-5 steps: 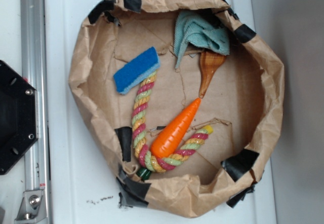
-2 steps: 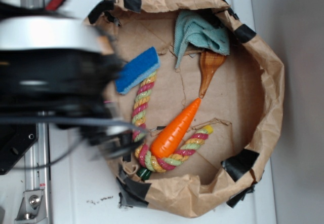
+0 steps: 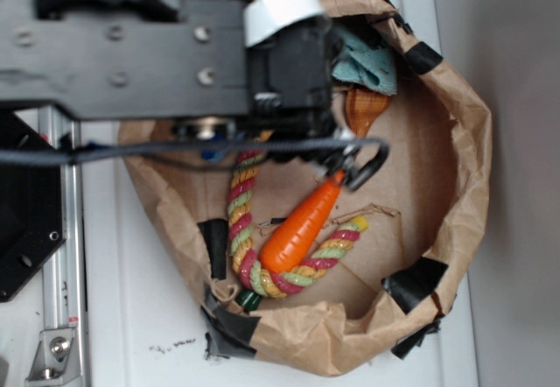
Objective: Grab the blue cloth.
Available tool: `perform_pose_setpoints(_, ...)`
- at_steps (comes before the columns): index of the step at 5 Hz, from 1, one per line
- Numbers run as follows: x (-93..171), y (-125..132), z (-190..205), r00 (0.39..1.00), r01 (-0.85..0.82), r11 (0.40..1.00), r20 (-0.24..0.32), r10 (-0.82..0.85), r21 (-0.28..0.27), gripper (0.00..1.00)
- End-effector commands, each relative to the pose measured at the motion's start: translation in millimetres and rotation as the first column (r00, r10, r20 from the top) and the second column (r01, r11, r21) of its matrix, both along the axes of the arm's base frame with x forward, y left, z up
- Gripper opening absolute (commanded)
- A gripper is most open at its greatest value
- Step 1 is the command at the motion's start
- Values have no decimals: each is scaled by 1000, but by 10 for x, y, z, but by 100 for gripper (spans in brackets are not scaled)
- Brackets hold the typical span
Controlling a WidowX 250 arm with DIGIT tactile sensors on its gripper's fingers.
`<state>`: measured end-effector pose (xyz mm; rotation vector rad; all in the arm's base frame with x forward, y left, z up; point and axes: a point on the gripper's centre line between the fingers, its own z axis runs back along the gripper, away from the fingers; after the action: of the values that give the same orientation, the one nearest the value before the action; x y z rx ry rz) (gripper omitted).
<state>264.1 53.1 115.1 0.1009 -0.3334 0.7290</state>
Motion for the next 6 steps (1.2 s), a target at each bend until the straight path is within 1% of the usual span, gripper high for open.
perform_pose_setpoints(1,120,251,-165,991,-121,991,62,118,56,100)
perform_pose_setpoints(2,189,317,-266,986,-158,986,53,155,47,100)
perform_pose_setpoints(3,172,442,-295,983,-181,981,49,177,71,100)
perform_pose_setpoints(4,171,493,-279,990,-127,988,65,122,82,100)
perform_pose_setpoints(5,331,353,-346,993,-8,999,116,4,34,100)
perform_pose_setpoints(6,397,284,-476,994,-3,999,114,-2,47,100)
